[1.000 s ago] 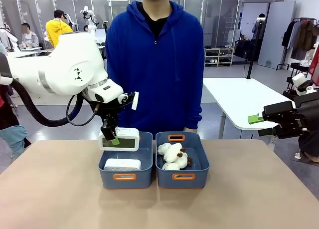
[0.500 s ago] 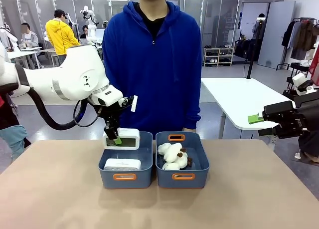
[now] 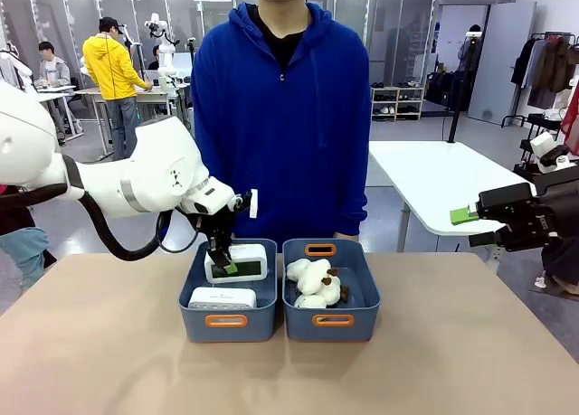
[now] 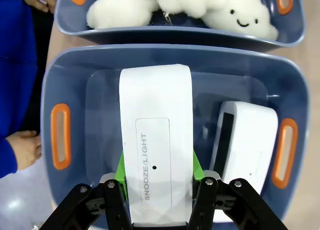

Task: Sort the digital clocks into the basket.
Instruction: Pick up the Digital clock from the table and place it into the empty Plastic storage basket.

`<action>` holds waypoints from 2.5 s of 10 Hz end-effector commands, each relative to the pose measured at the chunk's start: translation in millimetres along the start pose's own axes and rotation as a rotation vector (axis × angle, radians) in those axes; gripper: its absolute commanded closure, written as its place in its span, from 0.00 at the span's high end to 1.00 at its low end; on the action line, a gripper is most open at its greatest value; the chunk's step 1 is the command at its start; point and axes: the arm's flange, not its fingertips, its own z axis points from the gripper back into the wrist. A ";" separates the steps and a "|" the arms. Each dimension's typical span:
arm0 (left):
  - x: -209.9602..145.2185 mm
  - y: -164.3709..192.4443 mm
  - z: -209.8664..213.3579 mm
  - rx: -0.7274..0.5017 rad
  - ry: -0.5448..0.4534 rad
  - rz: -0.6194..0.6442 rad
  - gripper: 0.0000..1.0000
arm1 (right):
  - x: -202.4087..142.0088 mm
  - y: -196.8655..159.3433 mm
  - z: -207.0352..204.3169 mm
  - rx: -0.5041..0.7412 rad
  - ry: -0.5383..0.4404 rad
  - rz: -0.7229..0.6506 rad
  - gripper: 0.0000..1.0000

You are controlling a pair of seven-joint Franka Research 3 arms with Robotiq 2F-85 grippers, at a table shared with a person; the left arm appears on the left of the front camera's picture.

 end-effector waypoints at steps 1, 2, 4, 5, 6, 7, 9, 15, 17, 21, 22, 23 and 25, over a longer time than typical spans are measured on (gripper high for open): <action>-1.4 1.9 -9.0 0.028 -0.043 0.006 0.00 | 0.9 -0.1 1.1 0.004 0.003 0.002 0.90; -2.4 1.1 -11.9 0.026 -0.019 0.007 0.00 | 0.9 -0.1 1.1 0.004 0.003 0.002 0.90; -3.4 -1.2 -13.9 0.036 0.000 0.010 0.71 | 0.9 -0.1 1.1 0.004 0.003 0.002 0.90; -3.9 -1.5 -13.5 0.050 0.002 0.020 0.83 | 0.9 -0.1 1.1 0.004 0.003 0.002 0.90; -4.9 -3.0 -13.2 0.070 0.000 0.030 0.90 | 0.9 -0.1 1.1 0.004 0.003 0.002 0.90; -6.3 -3.2 -10.2 0.092 -0.005 0.078 0.90 | 0.9 -0.1 1.1 0.004 0.003 0.002 0.90; -2.4 4.7 -12.8 0.046 -0.009 0.035 0.90 | 0.9 -0.1 1.1 0.004 0.003 0.002 0.90; -2.4 4.7 -12.8 0.046 -0.009 0.035 0.90 | 0.9 -0.1 1.1 0.004 0.003 0.002 0.90; -2.4 4.7 -12.8 0.046 -0.009 0.035 0.90 | 0.9 -0.1 1.1 0.004 0.003 0.002 0.90; -1.3 14.0 32.0 -0.062 -0.068 0.114 0.91 | 0.9 -0.1 1.1 0.004 0.003 0.002 0.90; -1.5 12.0 54.3 -0.146 -0.100 0.148 0.91 | 0.9 -0.1 1.1 0.004 0.003 0.002 0.90; -10.1 11.0 74.1 -0.210 -0.150 0.229 0.91 | 0.9 -0.1 1.1 0.004 0.003 0.002 0.90; -45.4 4.0 106.7 -0.263 -0.341 0.415 0.91 | 0.9 -0.1 1.1 0.004 0.003 0.002 0.90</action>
